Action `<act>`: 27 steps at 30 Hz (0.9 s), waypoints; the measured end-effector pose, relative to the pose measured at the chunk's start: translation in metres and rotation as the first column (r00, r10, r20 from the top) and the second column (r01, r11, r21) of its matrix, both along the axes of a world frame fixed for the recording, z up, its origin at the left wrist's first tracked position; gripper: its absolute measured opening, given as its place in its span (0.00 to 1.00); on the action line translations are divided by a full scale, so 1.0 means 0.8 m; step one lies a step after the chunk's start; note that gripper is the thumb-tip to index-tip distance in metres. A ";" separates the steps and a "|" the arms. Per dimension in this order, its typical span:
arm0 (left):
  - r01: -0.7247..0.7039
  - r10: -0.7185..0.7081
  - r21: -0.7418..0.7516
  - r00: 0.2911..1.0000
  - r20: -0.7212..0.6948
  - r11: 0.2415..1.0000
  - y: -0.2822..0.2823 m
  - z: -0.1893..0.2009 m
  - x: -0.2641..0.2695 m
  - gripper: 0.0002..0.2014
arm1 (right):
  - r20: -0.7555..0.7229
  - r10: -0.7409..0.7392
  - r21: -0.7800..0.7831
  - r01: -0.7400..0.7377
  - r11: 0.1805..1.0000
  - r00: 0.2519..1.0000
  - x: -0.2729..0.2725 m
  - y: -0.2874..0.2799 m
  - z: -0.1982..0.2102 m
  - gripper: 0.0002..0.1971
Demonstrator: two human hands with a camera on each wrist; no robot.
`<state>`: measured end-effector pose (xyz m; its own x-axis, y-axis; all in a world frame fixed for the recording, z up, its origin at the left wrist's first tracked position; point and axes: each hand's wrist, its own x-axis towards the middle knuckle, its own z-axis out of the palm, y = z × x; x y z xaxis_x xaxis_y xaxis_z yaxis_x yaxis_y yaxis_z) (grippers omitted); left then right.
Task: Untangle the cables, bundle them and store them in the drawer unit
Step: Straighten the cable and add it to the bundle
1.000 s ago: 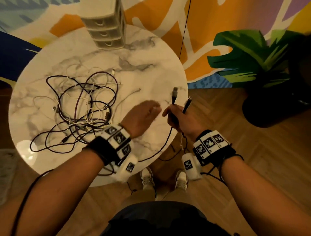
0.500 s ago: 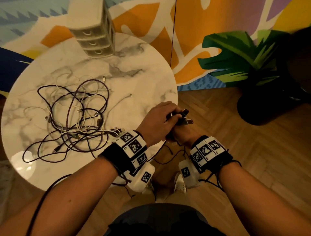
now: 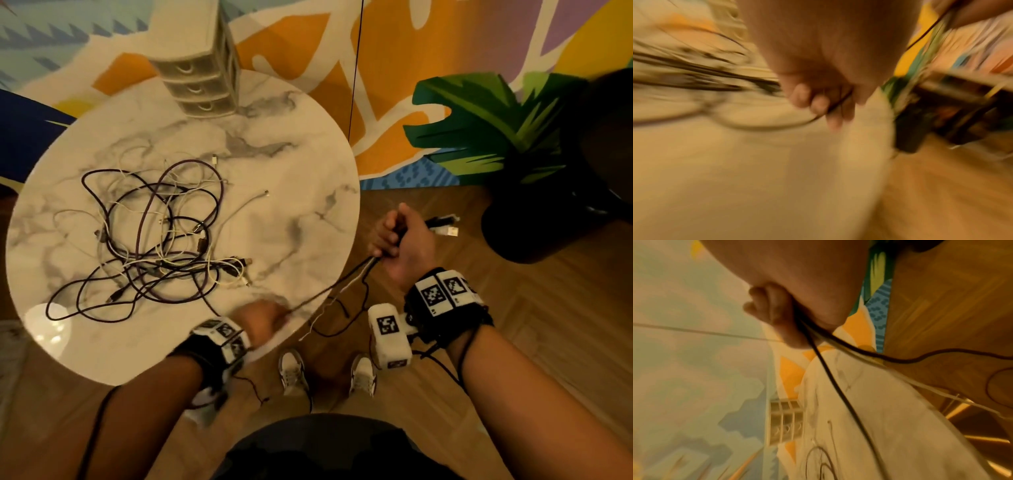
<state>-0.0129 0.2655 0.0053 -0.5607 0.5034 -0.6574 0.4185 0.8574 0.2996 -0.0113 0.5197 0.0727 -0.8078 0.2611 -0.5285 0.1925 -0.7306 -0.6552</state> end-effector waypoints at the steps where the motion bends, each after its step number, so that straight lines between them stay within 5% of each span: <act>1: -0.021 0.020 -0.014 0.997 -0.071 1.000 -0.024 -0.002 -0.009 0.19 | 0.001 -0.053 -0.009 0.053 0.999 0.999 0.002 0.009 -0.001 0.24; 6: -0.338 0.294 -0.058 0.881 -0.370 0.939 -0.121 0.027 -0.060 0.20 | 0.047 -0.288 0.199 0.273 0.941 0.957 0.008 0.036 -0.004 0.23; 9: -0.448 0.452 0.108 0.797 -0.400 0.887 -0.087 0.060 -0.065 0.28 | 0.070 -0.239 0.449 0.184 0.874 0.968 0.011 0.030 -0.005 0.25; 12: -0.262 0.300 0.147 0.804 -0.513 0.954 -0.018 0.101 -0.046 0.30 | 0.191 0.094 0.704 -0.203 0.680 0.977 0.019 0.016 0.006 0.31; 15: 0.062 -0.021 0.050 0.808 -0.589 0.997 0.054 0.127 -0.021 0.29 | 0.230 0.432 0.736 -0.447 0.508 0.872 0.029 -0.009 0.028 0.32; 17: 0.099 -0.112 -0.053 0.835 -0.539 0.994 0.088 0.128 -0.010 0.24 | 0.282 0.512 0.716 -0.533 0.450 0.811 0.033 -0.022 0.028 0.33; 23: 0.198 -0.167 0.020 0.874 -0.456 0.980 0.128 0.126 0.023 0.21 | 0.291 0.483 0.521 -0.560 0.644 0.826 0.048 -0.001 -0.001 0.21; 27: 0.145 -0.133 0.011 0.936 -0.327 0.989 0.138 0.113 0.022 0.20 | 0.124 0.296 0.349 -0.321 0.880 0.947 0.053 0.011 0.002 0.20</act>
